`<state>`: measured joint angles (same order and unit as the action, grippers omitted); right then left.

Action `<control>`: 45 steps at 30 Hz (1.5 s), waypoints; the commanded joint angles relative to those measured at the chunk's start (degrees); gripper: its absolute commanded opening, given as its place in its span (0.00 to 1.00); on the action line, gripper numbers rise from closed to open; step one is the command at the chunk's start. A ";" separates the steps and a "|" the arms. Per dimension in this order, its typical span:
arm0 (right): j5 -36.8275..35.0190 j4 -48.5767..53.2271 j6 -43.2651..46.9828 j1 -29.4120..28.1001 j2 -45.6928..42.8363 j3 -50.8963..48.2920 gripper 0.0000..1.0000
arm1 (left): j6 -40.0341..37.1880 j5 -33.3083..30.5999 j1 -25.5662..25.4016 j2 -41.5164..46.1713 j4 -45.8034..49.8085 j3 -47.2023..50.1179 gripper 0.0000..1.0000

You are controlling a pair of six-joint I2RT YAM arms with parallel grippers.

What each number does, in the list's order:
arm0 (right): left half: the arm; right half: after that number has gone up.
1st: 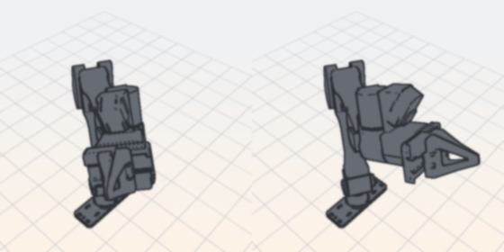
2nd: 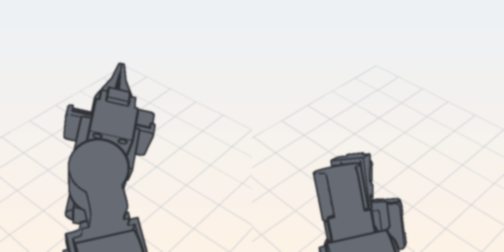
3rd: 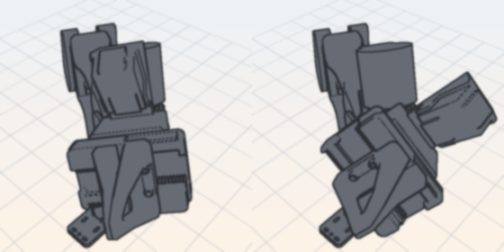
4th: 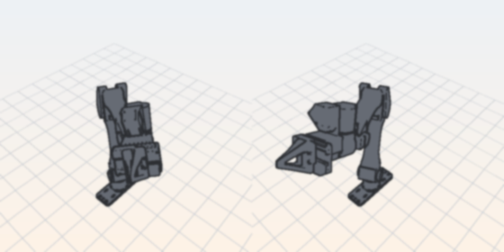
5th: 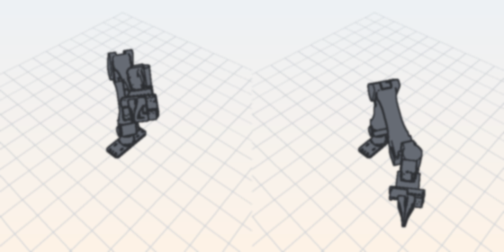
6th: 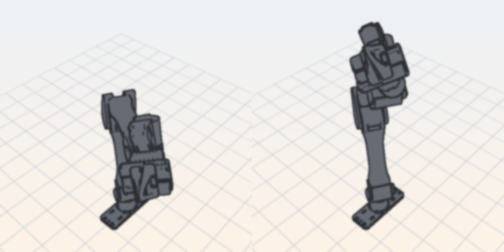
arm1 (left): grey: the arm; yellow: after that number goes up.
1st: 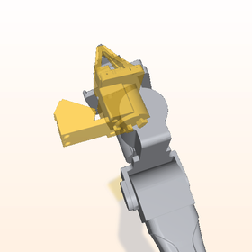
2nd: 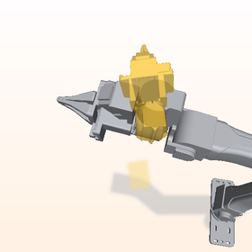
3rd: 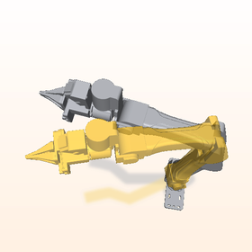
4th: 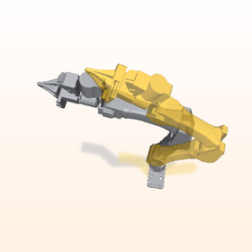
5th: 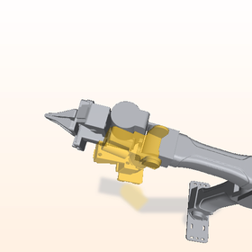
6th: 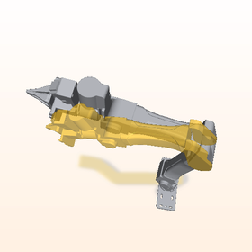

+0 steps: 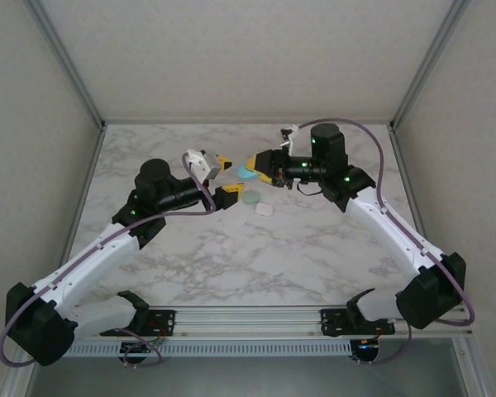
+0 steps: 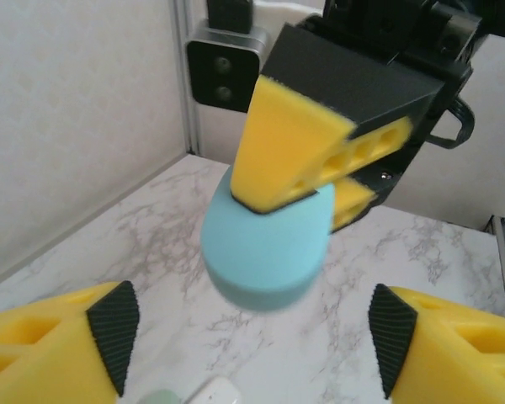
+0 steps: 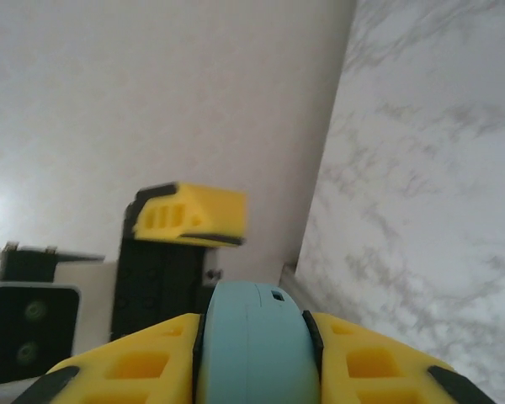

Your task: Insert wireless bluetooth earbuds into charging case

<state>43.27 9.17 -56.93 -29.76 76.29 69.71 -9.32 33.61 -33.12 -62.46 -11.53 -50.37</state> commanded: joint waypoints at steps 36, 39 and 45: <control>-25.44 -6.04 9.17 -3.94 18.56 -26.65 0.47 | 9.28 -25.57 0.08 7.13 2.04 7.45 1.00; -28.13 -1.89 10.40 -3.83 16.27 -25.76 0.53 | 9.28 -25.54 0.07 6.23 1.57 7.31 1.00; -41.29 13.29 15.66 -3.42 8.33 -20.41 0.63 | 8.78 -28.80 0.63 6.67 1.38 8.35 1.00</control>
<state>12.36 11.84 -45.50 -33.58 89.62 45.52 -1.21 7.55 -32.99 -56.73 -7.90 -42.09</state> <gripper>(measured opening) 0.615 0.998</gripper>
